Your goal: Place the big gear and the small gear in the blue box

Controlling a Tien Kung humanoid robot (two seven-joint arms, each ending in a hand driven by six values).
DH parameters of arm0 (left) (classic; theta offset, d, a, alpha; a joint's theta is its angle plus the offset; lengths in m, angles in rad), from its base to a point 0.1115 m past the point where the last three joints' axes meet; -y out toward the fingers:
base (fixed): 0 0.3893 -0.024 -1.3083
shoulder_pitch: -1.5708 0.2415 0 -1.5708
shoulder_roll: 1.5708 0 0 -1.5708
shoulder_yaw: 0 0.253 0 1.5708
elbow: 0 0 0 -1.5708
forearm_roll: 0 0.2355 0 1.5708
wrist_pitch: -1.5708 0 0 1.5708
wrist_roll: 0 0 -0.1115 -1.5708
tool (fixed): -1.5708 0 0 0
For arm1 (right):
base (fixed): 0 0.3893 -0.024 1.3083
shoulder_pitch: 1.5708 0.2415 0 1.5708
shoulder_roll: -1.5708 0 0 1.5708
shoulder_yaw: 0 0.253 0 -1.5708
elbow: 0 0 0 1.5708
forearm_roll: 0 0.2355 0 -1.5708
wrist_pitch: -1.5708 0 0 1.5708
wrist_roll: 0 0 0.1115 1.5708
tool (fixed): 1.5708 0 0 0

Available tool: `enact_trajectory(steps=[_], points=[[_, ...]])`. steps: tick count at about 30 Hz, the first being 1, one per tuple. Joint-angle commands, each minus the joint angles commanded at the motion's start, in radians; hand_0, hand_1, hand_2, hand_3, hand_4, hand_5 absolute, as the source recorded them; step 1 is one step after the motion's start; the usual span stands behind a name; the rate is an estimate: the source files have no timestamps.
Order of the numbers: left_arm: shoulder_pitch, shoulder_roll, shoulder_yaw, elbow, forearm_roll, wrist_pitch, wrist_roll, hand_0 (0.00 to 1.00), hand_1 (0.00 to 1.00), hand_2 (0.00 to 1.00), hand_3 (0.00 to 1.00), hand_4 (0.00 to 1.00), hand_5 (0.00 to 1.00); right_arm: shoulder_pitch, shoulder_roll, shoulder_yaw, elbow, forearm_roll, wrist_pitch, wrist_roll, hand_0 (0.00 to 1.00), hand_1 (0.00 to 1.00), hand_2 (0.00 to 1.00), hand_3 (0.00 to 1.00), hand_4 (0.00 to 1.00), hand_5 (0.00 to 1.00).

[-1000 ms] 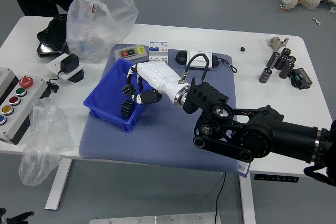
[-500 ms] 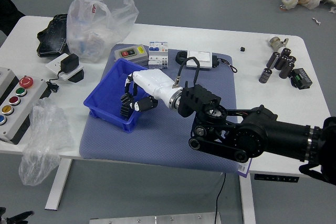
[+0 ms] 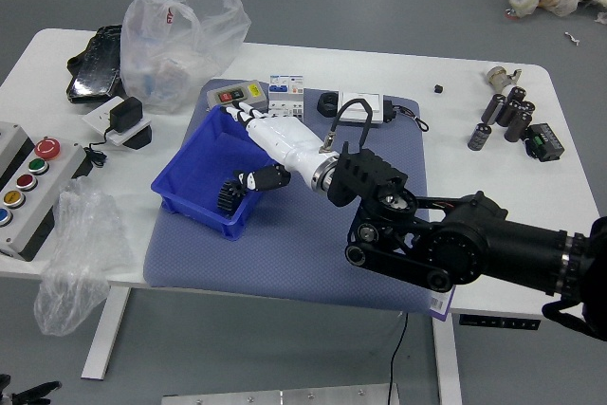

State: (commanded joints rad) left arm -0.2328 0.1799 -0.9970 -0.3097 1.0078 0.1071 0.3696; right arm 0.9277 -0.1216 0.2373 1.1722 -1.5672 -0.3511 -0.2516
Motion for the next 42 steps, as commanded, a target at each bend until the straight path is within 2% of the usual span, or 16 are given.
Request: enact_trajectory(steps=[5, 10, 11, 16, 17, 18, 23, 28, 29, 34, 35, 40, 41, 42], points=[[0.003, -0.002, 0.009, 0.001, -0.013, 0.002, -0.005, 0.630, 0.471, 0.527, 0.706, 0.740, 0.525, -0.060, -0.056, 0.115, 0.047, -0.007, -0.035, 0.031, 0.855, 0.918, 0.968, 0.984, 0.682, 0.194], [0.007, -0.003, 0.020, 0.003, -0.032, 0.006, -0.011, 0.630, 0.471, 0.527, 0.706, 0.740, 0.525, -0.157, -0.120, 0.253, 0.090, 0.011, -0.081, 0.092, 0.855, 0.918, 0.968, 0.984, 0.682, 0.194], [0.008, -0.003, 0.023, 0.003, -0.036, 0.006, -0.012, 0.630, 0.471, 0.528, 0.705, 0.740, 0.522, -0.179, -0.130, 0.285, 0.091, 0.021, -0.090, 0.110, 0.875, 0.903, 0.938, 0.980, 0.718, 0.238], [0.009, -0.002, 0.028, 0.005, -0.042, 0.004, -0.017, 0.630, 0.471, 0.528, 0.705, 0.740, 0.522, -0.284, -0.167, 0.429, 0.074, 0.096, -0.112, 0.207, 0.875, 0.903, 0.938, 0.980, 0.718, 0.238], [0.009, -0.002, 0.028, 0.005, -0.043, 0.004, -0.019, 0.630, 0.471, 0.527, 0.704, 0.741, 0.515, -0.310, -0.177, 0.462, 0.071, 0.112, -0.117, 0.232, 0.913, 0.870, 0.928, 0.981, 0.732, 0.285], [0.009, -0.002, 0.027, 0.005, -0.042, 0.005, -0.019, 0.630, 0.471, 0.527, 0.704, 0.741, 0.515, -0.330, -0.182, 0.490, 0.069, 0.105, -0.123, 0.251, 0.913, 0.870, 0.928, 0.981, 0.732, 0.285], [0.009, 0.001, -0.003, 0.002, -0.005, 0.002, -0.002, 0.630, 0.471, 0.526, 0.704, 0.741, 0.512, -0.431, -0.194, 0.631, 0.017, -0.004, -0.131, 0.294, 0.914, 0.873, 0.937, 0.981, 0.733, 0.297], [0.006, 0.003, 0.009, 0.005, -0.016, 0.003, -0.011, 0.630, 0.471, 0.526, 0.704, 0.741, 0.512, -0.526, -0.209, 0.762, -0.002, -0.071, -0.141, 0.332, 0.914, 0.873, 0.937, 0.981, 0.733, 0.297], [0.006, 0.003, 0.012, 0.006, -0.019, 0.003, -0.012, 0.629, 0.445, 0.518, 0.703, 0.741, 0.510, -0.544, -0.210, 0.788, -0.008, -0.066, -0.142, 0.345, 0.932, 0.888, 0.964, 0.980, 0.841, 0.523], [0.009, 0.002, 0.019, 0.008, -0.019, 0.003, -0.003, 0.629, 0.445, 0.518, 0.703, 0.741, 0.510, -0.596, -0.207, 0.901, -0.033, 0.010, -0.133, 0.430, 0.932, 0.888, 0.964, 0.980, 0.841, 0.523], [0.010, 0.002, 0.020, 0.009, -0.020, 0.003, -0.001, 0.625, 0.395, 0.472, 0.703, 0.741, 0.510, -0.602, -0.205, 0.923, -0.036, 0.032, -0.132, 0.452, 0.935, 0.927, 0.998, 0.998, 0.924, 0.649], [0.015, 0.003, 0.021, 0.009, -0.014, 0.001, -0.002, 0.625, 0.395, 0.472, 0.703, 0.741, 0.510, -0.633, -0.199, 0.980, -0.050, 0.154, -0.156, 0.569, 0.935, 0.927, 0.998, 0.998, 0.924, 0.649], [0.016, 0.003, 0.017, 0.008, -0.008, -0.003, 0.003, 0.625, 0.382, 0.461, 0.704, 0.741, 0.511, -0.637, -0.198, 0.982, -0.052, 0.180, -0.157, 0.592, 0.808, 0.902, 0.998, 0.998, 0.933, 0.698], [0.017, 0.002, 0.014, 0.008, -0.003, -0.005, 0.006, 0.625, 0.382, 0.461, 0.704, 0.741, 0.511, -0.638, -0.198, 0.983, -0.052, 0.200, -0.158, 0.610, 0.808, 0.902, 0.998, 0.998, 0.933, 0.698]])
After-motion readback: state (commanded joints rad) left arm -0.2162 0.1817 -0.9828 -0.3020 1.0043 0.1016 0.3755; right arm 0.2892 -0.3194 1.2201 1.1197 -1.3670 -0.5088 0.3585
